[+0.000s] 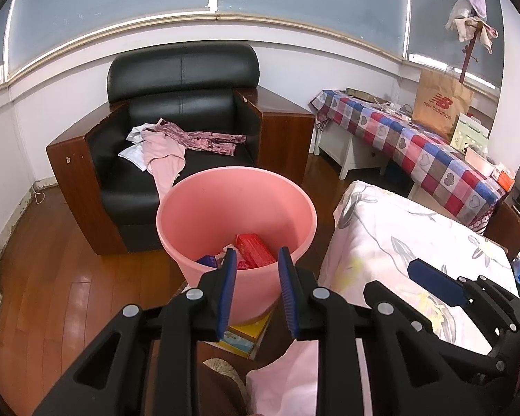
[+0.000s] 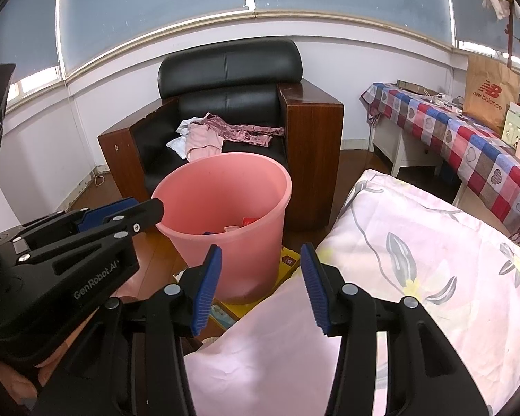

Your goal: Collect trash

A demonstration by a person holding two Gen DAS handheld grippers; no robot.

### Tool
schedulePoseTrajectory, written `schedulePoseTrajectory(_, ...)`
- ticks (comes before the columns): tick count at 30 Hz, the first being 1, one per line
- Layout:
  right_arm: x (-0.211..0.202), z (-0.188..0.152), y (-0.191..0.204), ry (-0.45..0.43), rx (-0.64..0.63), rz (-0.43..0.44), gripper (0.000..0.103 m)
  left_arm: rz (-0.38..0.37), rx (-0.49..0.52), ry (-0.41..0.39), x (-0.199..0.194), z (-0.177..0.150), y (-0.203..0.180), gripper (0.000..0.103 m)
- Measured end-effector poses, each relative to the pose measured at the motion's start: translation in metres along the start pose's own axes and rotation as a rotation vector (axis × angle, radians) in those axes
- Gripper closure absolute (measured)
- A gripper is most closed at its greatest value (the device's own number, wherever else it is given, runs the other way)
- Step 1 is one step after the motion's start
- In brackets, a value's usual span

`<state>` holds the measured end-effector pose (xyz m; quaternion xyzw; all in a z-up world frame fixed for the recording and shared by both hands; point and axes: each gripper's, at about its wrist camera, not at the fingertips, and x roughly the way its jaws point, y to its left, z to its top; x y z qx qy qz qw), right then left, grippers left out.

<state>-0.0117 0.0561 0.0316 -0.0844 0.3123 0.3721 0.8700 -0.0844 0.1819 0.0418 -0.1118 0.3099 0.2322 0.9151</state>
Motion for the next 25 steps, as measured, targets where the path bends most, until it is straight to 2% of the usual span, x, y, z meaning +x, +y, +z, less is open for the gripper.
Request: schedulePoseTrajectory(25,0.0012,-0.0004,-0.0017,0.003,0.002,-0.001,0.055,-0.009,0.006,0.01,0.002,-0.005,-0.0041,0.078)
